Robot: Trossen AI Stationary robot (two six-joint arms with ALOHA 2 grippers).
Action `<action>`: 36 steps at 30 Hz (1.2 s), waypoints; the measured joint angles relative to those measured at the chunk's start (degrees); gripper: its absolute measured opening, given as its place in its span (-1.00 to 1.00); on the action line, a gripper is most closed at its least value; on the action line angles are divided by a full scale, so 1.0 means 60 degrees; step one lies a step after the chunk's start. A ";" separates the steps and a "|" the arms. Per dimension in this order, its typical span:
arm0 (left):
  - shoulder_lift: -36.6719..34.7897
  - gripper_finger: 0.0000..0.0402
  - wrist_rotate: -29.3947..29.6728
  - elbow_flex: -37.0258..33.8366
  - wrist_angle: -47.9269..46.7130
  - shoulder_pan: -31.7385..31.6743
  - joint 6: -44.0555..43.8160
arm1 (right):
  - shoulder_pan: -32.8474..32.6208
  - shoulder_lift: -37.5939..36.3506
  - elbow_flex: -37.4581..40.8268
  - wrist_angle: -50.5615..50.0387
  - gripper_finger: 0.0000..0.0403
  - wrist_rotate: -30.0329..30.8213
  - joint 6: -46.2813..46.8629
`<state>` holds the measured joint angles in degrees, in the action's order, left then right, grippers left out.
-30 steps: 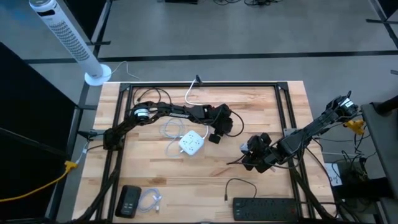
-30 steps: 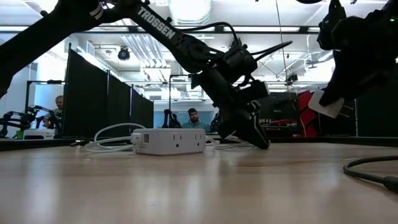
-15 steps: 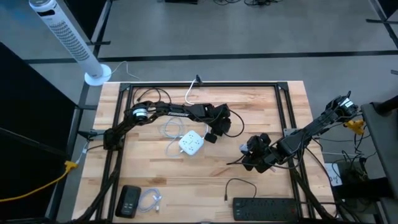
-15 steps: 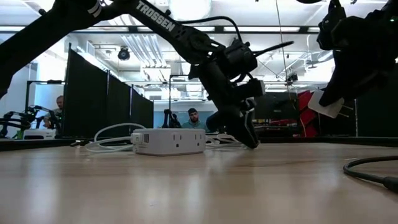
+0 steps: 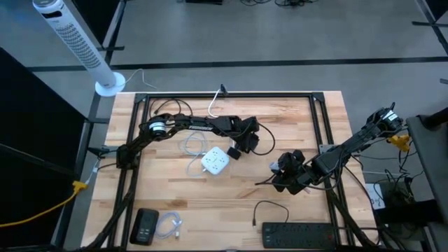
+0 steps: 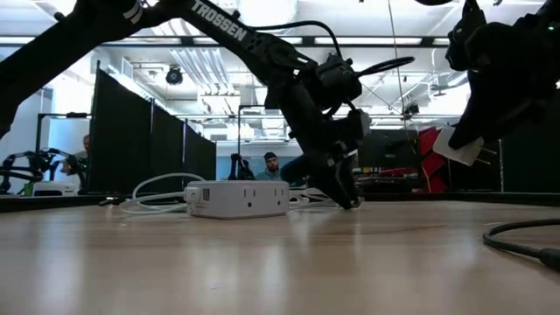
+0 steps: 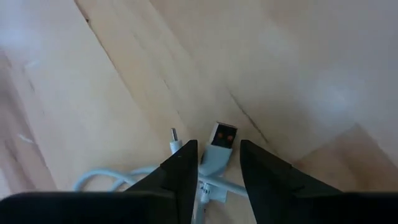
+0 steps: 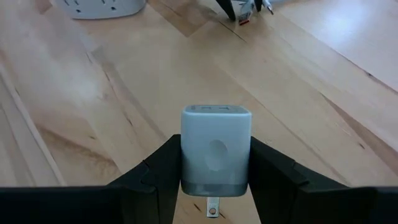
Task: Plug in charger cables
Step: Insert the white charger cable into the charger adapter
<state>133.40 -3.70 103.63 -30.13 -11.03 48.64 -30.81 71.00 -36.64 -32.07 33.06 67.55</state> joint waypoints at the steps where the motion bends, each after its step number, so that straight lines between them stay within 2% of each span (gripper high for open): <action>1: 0.0000 -0.44 0.0187 0.0092 -0.0083 0.0000 0.0093 | 0.0003 0.0000 0.0000 0.0002 -0.28 0.0000 0.0000; 9: -0.0025 -0.43 0.0273 0.0289 -0.0296 -0.0109 0.0361 | 0.0015 -0.0004 0.0000 0.0055 -0.28 0.0000 0.0251; 16: 0.0104 -0.47 -0.0457 0.0217 -0.0759 -0.0270 0.0316 | 0.0015 -0.0011 0.0004 0.0196 -0.28 0.0000 0.0305; 27: 0.0441 -0.49 -0.0518 0.0224 -0.0882 -0.0270 0.0310 | 0.0015 -0.0011 0.0004 0.0225 -0.28 -0.0007 0.0346; 36: 0.0448 -0.75 -0.0273 0.0296 -0.1225 -0.0258 0.0312 | 0.0015 -0.0011 0.0004 0.0258 -0.28 -0.0012 0.0346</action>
<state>136.09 -5.34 105.40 -37.47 -12.57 50.51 -30.72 70.94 -36.62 -30.52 32.98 69.63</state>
